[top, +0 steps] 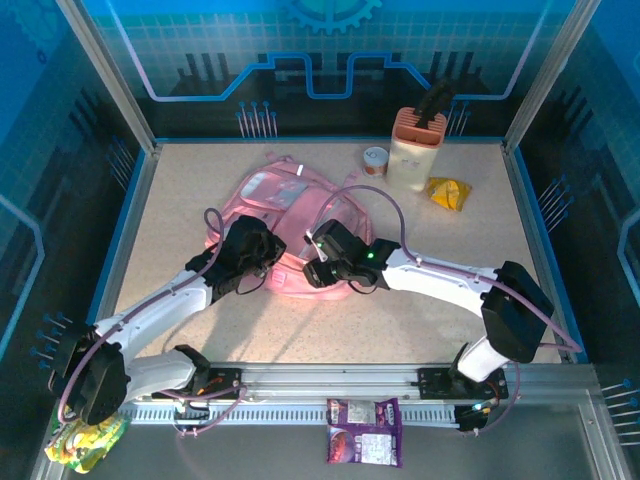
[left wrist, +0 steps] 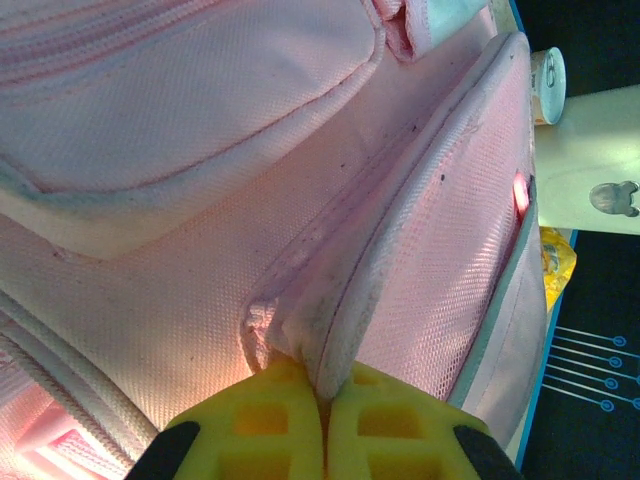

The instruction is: Pack the student bag

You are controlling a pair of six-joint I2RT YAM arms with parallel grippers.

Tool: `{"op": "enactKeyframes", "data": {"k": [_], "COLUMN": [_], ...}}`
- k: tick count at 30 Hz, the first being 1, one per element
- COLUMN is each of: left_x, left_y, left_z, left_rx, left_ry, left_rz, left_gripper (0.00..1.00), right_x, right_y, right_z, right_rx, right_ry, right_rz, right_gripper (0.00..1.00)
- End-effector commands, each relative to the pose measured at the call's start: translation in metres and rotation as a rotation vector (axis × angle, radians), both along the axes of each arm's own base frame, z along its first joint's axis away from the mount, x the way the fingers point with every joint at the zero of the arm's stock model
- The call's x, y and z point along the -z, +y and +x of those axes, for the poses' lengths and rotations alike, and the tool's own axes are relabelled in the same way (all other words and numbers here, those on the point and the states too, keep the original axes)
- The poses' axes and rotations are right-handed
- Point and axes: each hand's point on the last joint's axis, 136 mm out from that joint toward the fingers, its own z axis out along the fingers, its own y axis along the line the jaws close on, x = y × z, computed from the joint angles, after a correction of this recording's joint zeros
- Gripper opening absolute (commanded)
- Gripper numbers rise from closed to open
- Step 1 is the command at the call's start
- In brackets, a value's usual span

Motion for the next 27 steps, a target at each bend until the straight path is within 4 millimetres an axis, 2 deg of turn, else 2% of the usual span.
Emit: {"op": "enactKeyframes", "data": {"k": [1, 5, 11, 17, 20, 22, 24, 27], "left_x": [-0.030, -0.029, -0.029, -0.029, -0.025, -0.022, -0.017, -0.011], "left_y": [-0.024, -0.024, -0.020, -0.007, 0.004, 0.013, 0.022, 0.035], "left_z": [0.008, 0.008, 0.006, 0.002, 0.000, -0.002, -0.003, -0.002], "left_rx": [0.045, 0.040, 0.028, 0.001, -0.008, -0.013, -0.021, -0.033], "left_ry": [-0.087, -0.088, -0.091, -0.091, -0.081, -0.066, -0.051, -0.028], "left_rz": [-0.104, -0.110, -0.104, -0.044, -0.003, 0.033, 0.062, 0.077], "left_gripper": [0.00, 0.00, 0.00, 0.00, 0.00, 0.00, 0.00, 0.00], "right_x": [-0.023, -0.009, -0.002, -0.013, -0.009, -0.006, -0.004, -0.004], "right_y": [0.030, 0.024, 0.022, -0.001, -0.024, -0.040, -0.047, -0.045], "right_z": [0.004, 0.015, 0.016, 0.016, 0.019, 0.022, 0.022, 0.022], "right_rx": [-0.030, 0.004, -0.008, 0.052, 0.099, 0.124, 0.117, 0.084], "right_ry": [-0.072, -0.096, -0.099, -0.139, -0.116, -0.109, -0.131, -0.123], "right_rz": [0.052, -0.041, -0.095, -0.122, -0.154, -0.177, -0.215, -0.233], "right_gripper": [0.42, 0.35, 0.20, 0.06, 0.00, 0.00, 0.00, 0.00]}}
